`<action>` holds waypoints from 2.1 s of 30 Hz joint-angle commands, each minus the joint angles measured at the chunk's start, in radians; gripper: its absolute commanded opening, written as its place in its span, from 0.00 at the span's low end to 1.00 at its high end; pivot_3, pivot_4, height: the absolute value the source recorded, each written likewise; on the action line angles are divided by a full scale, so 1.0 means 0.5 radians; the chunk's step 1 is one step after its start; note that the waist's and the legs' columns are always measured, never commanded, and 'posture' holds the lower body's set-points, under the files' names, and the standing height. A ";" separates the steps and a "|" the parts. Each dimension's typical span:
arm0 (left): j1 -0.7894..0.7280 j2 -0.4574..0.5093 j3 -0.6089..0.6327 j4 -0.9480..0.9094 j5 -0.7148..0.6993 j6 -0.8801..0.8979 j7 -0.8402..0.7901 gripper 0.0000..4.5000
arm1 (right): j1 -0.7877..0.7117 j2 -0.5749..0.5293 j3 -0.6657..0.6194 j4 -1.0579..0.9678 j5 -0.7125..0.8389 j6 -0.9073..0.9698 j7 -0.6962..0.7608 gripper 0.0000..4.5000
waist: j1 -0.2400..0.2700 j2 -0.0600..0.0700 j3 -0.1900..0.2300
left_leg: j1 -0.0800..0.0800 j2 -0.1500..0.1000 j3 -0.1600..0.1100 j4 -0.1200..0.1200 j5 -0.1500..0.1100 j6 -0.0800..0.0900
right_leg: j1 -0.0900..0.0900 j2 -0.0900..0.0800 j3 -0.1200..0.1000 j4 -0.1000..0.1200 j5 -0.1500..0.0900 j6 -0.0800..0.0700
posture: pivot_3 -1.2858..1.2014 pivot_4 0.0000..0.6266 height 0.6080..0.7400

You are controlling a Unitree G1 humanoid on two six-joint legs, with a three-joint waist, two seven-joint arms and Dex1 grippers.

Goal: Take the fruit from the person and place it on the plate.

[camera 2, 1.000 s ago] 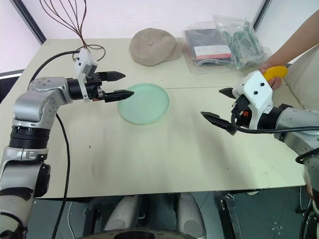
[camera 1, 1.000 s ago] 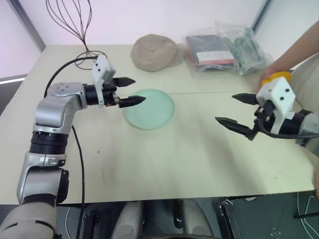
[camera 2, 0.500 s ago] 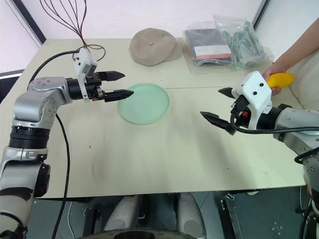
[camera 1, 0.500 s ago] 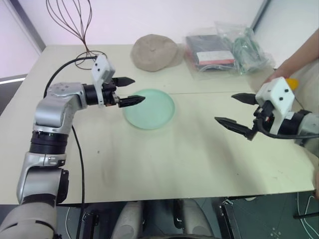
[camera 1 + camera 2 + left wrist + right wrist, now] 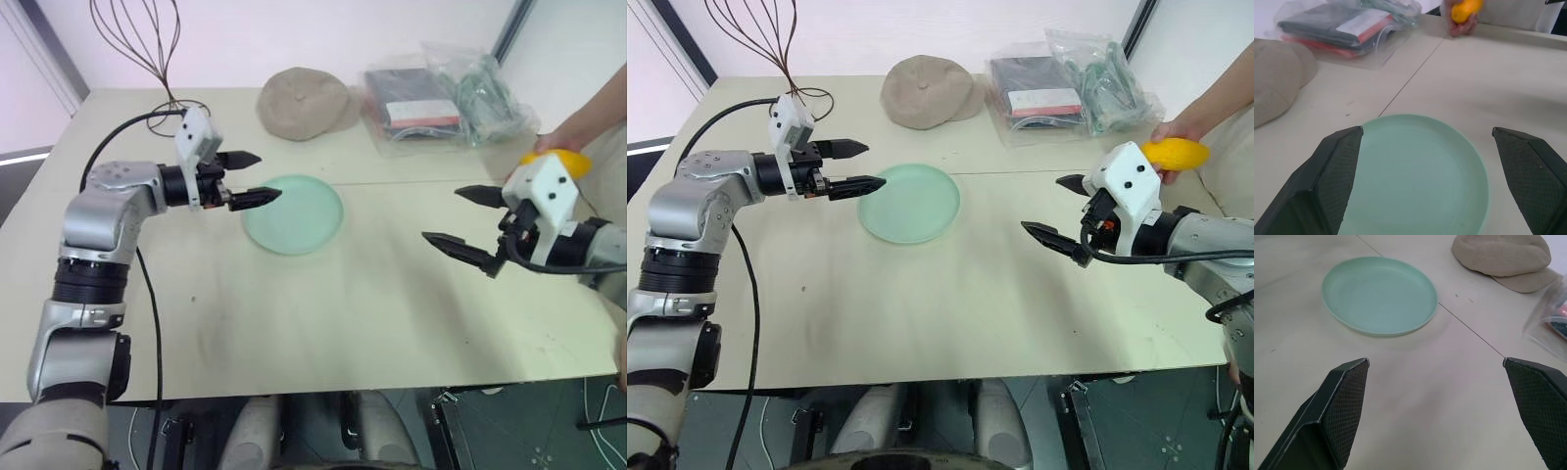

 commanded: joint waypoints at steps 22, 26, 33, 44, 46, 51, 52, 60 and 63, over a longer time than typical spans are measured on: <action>-0.052 -0.036 0.138 -0.003 -0.048 0.014 0.177 0.99 | -0.285 0.135 0.070 0.081 -0.038 -0.053 -0.119 1.00 | 0.000 0.000 0.000 | 0.000 0.000 0.000 0.000 0.000 0.000 | 0.000 0.000 0.000 0.000 0.000 0.000 | 0.52 0.24 1.00; -0.062 -0.044 0.143 0.007 -0.049 0.018 0.192 0.99 | -0.516 0.295 0.128 0.147 0.015 0.035 -0.285 1.00 | -0.008 0.000 0.000 | 0.000 0.000 0.000 0.000 0.000 0.000 | -0.001 0.000 0.000 0.000 0.000 0.000 | 0.52 0.24 1.00; -0.084 -0.040 0.147 0.045 -0.039 0.005 0.201 0.99 | -1.007 0.745 0.214 0.329 0.113 0.384 -0.734 1.00 | -0.012 0.001 0.001 | -0.001 0.000 -0.001 -0.001 0.000 0.000 | -0.003 -0.001 0.001 0.001 0.001 0.000 | 0.52 0.24 1.00; 0.002 0.024 0.200 -0.048 -0.082 0.009 0.155 0.99 | -1.450 1.170 0.351 0.692 -0.009 0.427 -0.979 1.00 | -0.020 0.001 0.001 | -0.003 -0.001 0.000 -0.005 0.000 0.000 | -0.009 -0.002 0.001 0.002 0.001 0.000 | 0.52 0.24 1.00; 0.023 0.042 0.221 -0.085 -0.106 0.012 0.143 0.99 | -1.495 1.209 0.383 0.746 -0.036 0.402 -0.965 1.00 | -0.027 0.002 0.001 | -0.003 -0.001 0.000 -0.006 0.000 0.000 | -0.009 -0.002 0.001 0.002 0.001 0.000 | 0.52 0.24 1.00; 0.073 0.075 0.254 -0.182 -0.168 0.040 0.126 0.99 | -1.596 1.316 0.418 0.888 -0.087 0.362 -0.953 1.00 | -0.053 0.002 0.001 | -0.003 -0.001 0.000 -0.009 0.000 0.000 | -0.010 -0.002 0.001 0.002 0.001 0.000 | 0.52 0.24 1.00; 0.080 0.080 0.257 -0.192 -0.175 0.044 0.128 0.99 | -1.614 1.335 0.422 0.914 -0.096 0.354 -0.950 1.00 | -0.055 0.002 0.001 | -0.003 -0.001 0.000 -0.009 0.000 0.000 | -0.011 -0.001 0.001 0.002 0.001 0.000 | 0.52 0.24 1.00; 0.144 0.147 0.276 -0.267 -0.196 0.073 0.090 0.99 | -1.715 1.459 0.464 1.068 -0.168 0.285 -0.905 1.00 | -0.061 0.002 0.001 | -0.003 -0.001 0.001 -0.019 0.001 -0.002 | -0.015 -0.001 0.001 0.002 0.001 0.000 | 0.52 0.24 1.00; 0.158 0.171 0.286 -0.284 -0.207 0.078 0.098 0.99 | -1.736 1.501 0.482 1.114 -0.192 0.256 -0.882 1.00 | -0.062 0.002 0.001 | -0.003 -0.002 0.001 -0.023 0.002 -0.003 | -0.017 -0.001 0.002 0.001 0.001 -0.001 | 0.52 0.24 1.00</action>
